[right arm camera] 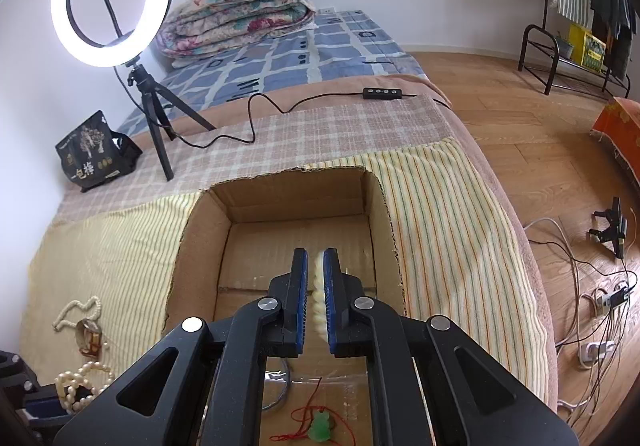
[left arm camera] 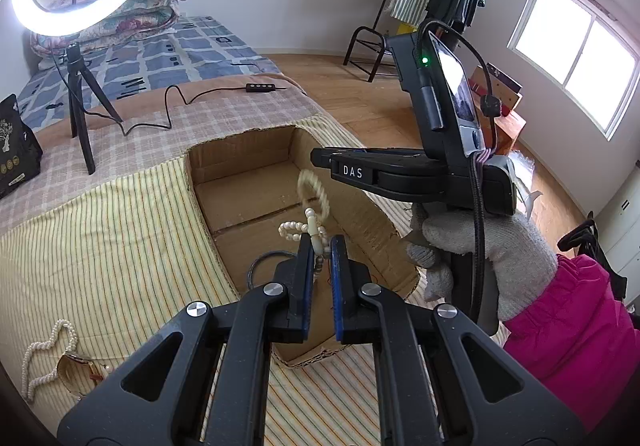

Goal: Organize jewelry
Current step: 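Carry the pearl strand and bead bracelet into the box and open both grippers, then move both open grippers toward the white pearl necklace and red watch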

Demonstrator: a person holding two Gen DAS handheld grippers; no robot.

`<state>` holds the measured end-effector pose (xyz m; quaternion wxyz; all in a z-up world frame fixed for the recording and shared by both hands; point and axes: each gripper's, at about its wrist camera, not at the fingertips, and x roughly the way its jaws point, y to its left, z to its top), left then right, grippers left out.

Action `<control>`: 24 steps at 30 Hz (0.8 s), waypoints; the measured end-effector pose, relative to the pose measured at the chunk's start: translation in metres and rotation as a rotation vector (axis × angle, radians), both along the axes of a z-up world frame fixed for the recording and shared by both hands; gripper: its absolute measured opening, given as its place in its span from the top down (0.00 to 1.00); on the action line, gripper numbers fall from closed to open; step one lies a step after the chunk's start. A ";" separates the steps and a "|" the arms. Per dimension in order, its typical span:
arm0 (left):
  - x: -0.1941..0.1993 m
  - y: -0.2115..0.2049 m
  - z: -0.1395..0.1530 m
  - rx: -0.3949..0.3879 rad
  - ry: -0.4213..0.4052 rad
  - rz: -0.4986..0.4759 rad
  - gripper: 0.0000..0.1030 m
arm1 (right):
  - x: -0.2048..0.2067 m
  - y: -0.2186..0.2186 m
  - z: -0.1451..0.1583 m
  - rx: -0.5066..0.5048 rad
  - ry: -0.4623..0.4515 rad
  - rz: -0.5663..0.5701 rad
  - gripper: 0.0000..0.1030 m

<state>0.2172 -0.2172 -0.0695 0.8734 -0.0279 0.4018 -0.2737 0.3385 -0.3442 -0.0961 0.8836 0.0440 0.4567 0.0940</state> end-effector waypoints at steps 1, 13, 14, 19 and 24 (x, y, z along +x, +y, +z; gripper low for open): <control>-0.001 0.000 0.001 0.003 0.001 0.001 0.95 | 0.000 0.000 0.000 -0.003 -0.001 -0.001 0.90; -0.004 0.008 0.005 0.012 -0.022 0.019 0.46 | -0.003 0.000 0.005 -0.046 -0.022 -0.044 0.38; -0.005 0.010 0.005 0.012 -0.024 0.020 0.44 | -0.003 0.000 0.006 -0.053 -0.023 -0.049 0.36; -0.008 0.018 0.009 0.019 -0.035 0.024 0.43 | -0.006 0.005 0.010 -0.064 -0.033 -0.049 0.32; -0.012 0.030 0.013 0.017 -0.043 0.037 0.43 | -0.011 0.013 0.014 -0.076 -0.039 -0.043 0.32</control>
